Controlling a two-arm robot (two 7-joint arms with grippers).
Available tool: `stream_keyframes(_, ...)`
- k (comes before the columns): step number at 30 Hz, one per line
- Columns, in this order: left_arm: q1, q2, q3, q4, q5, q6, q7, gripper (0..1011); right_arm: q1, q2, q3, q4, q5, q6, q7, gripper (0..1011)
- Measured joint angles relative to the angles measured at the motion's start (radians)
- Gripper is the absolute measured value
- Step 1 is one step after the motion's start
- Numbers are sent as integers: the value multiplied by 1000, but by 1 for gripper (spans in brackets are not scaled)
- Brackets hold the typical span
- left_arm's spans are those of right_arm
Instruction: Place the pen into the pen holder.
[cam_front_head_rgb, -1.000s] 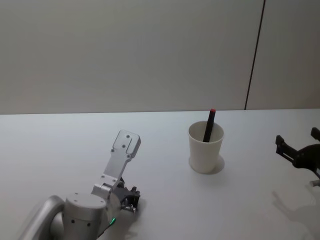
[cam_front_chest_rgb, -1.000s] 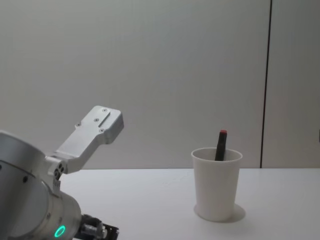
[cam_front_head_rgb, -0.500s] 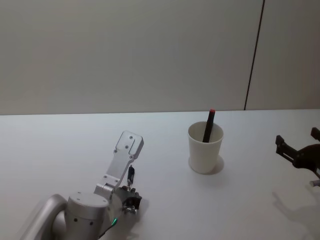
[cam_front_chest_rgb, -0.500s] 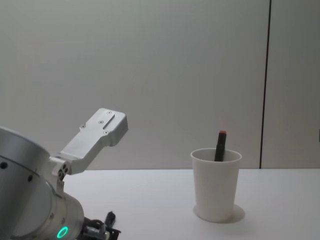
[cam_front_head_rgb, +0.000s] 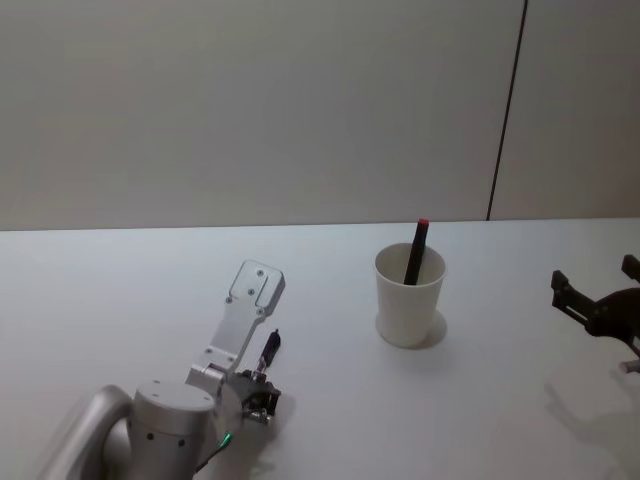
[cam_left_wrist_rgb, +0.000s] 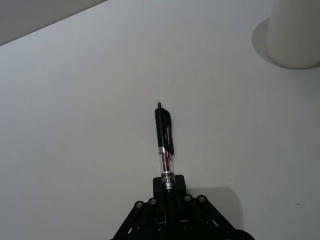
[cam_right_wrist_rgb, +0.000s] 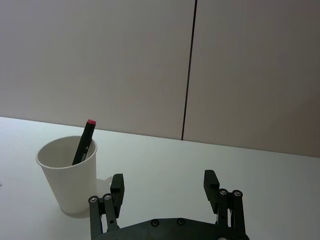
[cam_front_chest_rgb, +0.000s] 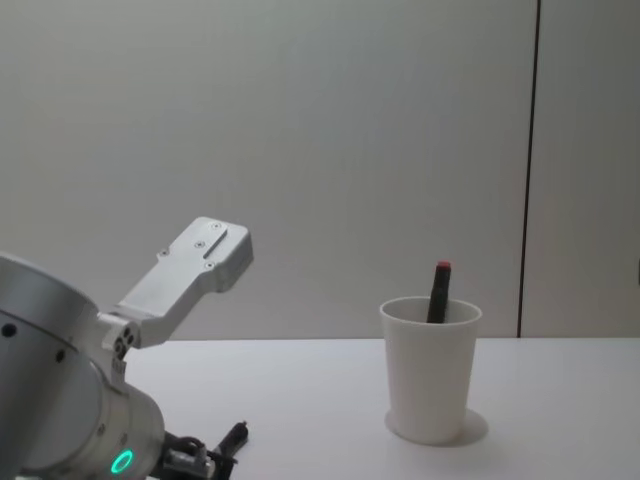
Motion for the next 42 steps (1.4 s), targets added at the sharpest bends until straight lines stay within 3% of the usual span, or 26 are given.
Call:
stream_keyframes(18,-18,3,-36,9,8,-96,-8,140,0,0,0,0,0,0,0,1001)
stream_keyframes(34,-7,33,-65,-14,31,-299,-48,140,0,0,0,0,0,0,0,1001)
stream_keyframes(36,-2,43,-71,-17,32,-358,-68,140,0,0,0,0,0,0,0,1001)
stream_keyframes(42,4,60,-82,-18,30,-453,-109,140,0,0,0,0,0,0,0,1001)
